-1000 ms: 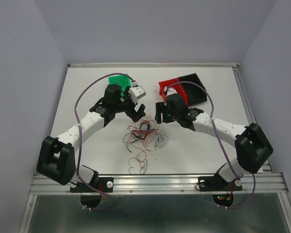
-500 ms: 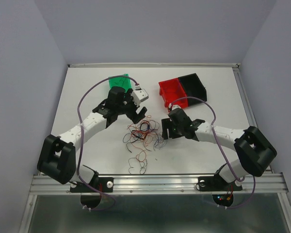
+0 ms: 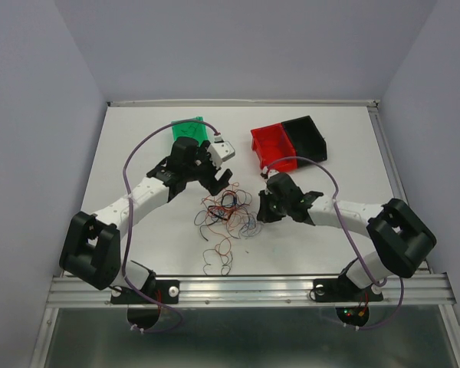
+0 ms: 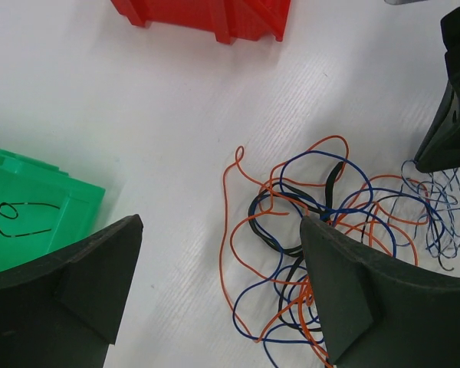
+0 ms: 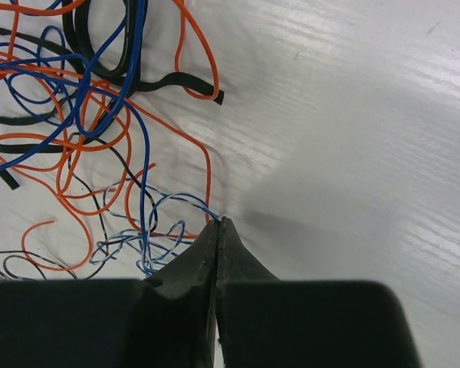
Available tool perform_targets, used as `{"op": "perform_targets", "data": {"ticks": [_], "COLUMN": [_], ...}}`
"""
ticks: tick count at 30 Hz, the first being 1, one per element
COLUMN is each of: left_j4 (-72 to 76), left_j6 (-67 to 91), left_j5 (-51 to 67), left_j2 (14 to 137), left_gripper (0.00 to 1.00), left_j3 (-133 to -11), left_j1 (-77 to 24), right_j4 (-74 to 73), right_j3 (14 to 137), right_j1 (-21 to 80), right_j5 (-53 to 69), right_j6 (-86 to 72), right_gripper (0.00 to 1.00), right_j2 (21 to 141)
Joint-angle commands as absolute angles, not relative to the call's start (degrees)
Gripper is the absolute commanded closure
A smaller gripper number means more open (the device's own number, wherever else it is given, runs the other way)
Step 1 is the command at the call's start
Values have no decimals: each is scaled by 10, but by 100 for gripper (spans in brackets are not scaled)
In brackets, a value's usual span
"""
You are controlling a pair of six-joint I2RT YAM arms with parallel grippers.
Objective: Untangle the cables
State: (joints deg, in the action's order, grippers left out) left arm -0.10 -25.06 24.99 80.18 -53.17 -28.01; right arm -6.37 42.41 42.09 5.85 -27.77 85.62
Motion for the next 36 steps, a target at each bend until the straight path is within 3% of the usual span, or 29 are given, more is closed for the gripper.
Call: {"op": "perform_targets", "data": {"ticks": [1, 12, 22, 29, 36], "left_j4": [6, 28, 40, 73, 113], "left_j6": [-259, -260, -262, -259, -255], "left_j5": [252, 258, 284, 307, 334], "left_j2": [797, 764, 738, 693, 657], "left_gripper": [5, 6, 6, 5, 4], "left_j3": [-534, -516, -504, -475, -442], "left_j1": [-280, -279, -279, -279, -277], "right_j4": [-25, -82, -139, -150, -163], "right_j3": [410, 452, 505, 658, 785], "right_j1": [425, 426, 425, 425, 426], "right_j5": [91, 66, -5, -105, -91], "right_j6": [-279, -281, -273, -255, -252], "right_gripper": [99, 99, 99, 99, 99], "right_j2": [827, 642, 609, 588, 617]}}
